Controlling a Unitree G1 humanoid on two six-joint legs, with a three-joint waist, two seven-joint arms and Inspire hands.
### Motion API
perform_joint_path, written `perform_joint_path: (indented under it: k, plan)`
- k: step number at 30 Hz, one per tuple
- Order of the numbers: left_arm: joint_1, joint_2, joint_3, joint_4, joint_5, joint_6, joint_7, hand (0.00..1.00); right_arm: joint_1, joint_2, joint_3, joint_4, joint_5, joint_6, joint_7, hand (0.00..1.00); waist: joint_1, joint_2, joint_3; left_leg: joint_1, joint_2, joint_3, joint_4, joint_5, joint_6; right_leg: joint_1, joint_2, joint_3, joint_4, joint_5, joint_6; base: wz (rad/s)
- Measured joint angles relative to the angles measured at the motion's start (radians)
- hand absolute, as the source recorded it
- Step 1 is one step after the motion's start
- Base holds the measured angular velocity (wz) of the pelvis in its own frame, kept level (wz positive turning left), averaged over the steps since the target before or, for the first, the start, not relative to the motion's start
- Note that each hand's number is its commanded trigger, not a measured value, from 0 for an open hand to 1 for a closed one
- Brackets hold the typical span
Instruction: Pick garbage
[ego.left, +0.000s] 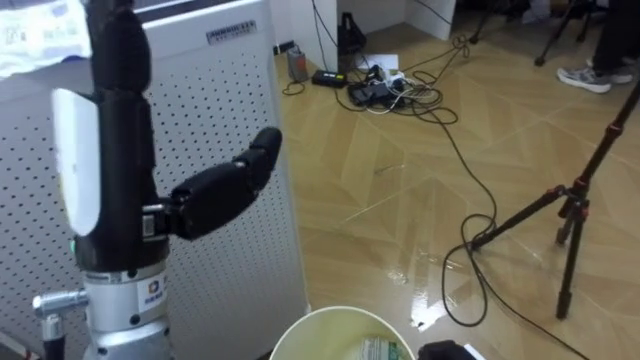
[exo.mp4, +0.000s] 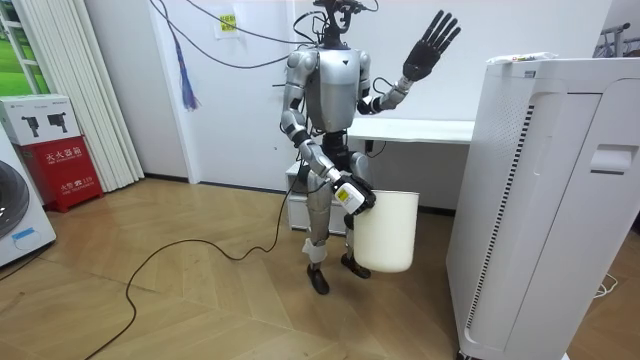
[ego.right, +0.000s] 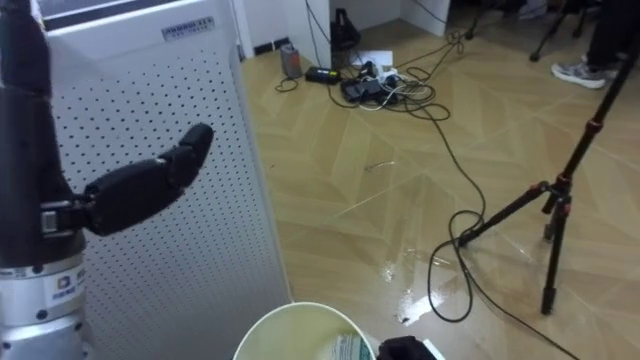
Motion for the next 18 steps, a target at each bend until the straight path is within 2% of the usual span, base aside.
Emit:
perform_joint_path:
  k: [5,8,10,14,15,16,17,18]
  plan:
    - [0.0,0.002,0.002,-0.015,0.065,-0.002,0.02,0.0,-0.001,-0.002,-0.001,-0.018,0.0,0.0,0.0,1.0,0.017,0.0,-0.0012,0.016,-0.005,-0.001,-0.026,0.0,0.0,0.019,-0.001,-0.008,-0.028,0.003,0.004,0.04]
    - [0.0,0.003,0.003,-0.017,0.092,-0.005,0.022,0.0,-0.001,-0.002,-0.001,-0.021,0.0,0.0,0.006,1.0,0.021,0.0,-0.0012,0.02,-0.01,-0.018,-0.034,0.003,0.001,0.02,-0.003,-0.015,-0.027,0.003,0.005,0.07]
    - [0.0,0.003,0.006,-0.018,0.106,-0.005,0.021,0.0,-0.001,-0.003,-0.001,-0.021,0.0,0.0,0.006,1.0,0.031,-0.002,-0.0009,0.027,-0.011,-0.018,-0.044,0.004,0.002,0.021,-0.007,-0.034,-0.027,0.002,0.006,0.0]
    - [0.0,0.004,0.009,-0.031,0.152,-0.005,0.021,0.0,-0.001,-0.001,0.003,-0.004,-0.001,0.0,0.009,1.0,0.058,-0.016,0.0004,0.048,-0.012,-0.029,-0.067,0.009,0.002,0.027,-0.009,-0.043,-0.018,-0.002,0.013,0.05]
    - [0.0,0.004,0.01,-0.031,0.152,-0.006,0.022,0.0,0.0,-0.001,0.006,0.01,-0.001,0.0,0.011,1.0,0.07,-0.017,0.001,0.057,-0.006,-0.041,-0.068,0.009,0.002,0.025,-0.012,-0.053,0.005,-0.008,0.023,0.0]
    - [0.0,0.003,0.01,-0.032,0.153,-0.006,0.022,0.0,0.0,-0.001,0.009,0.026,-0.001,0.0,0.011,1.0,0.074,-0.014,0.0017,0.068,0.0,-0.071,-0.072,0.009,0.002,0.007,-0.016,-0.07,0.058,-0.013,0.032,0.0]
    - [0.0,0.003,0.009,-0.032,0.153,-0.006,0.022,0.0,0.0,0.0,0.009,0.034,-0.001,0.0,0.011,1.0,0.079,-0.009,0.0029,0.075,0.008,-0.102,-0.076,0.009,0.001,-0.016,-0.018,-0.074,0.107,-0.018,0.049,-0.11]
    - [0.0,0.001,0.012,-0.034,0.152,-0.007,0.028,0.0,0.001,0.004,0.012,0.041,-0.004,0.0,0.01,1.0,0.09,-0.001,0.0072,0.078,0.017,-0.186,-0.075,0.01,-0.001,-0.059,-0.023,-0.054,0.105,-0.045,0.086,-0.42]
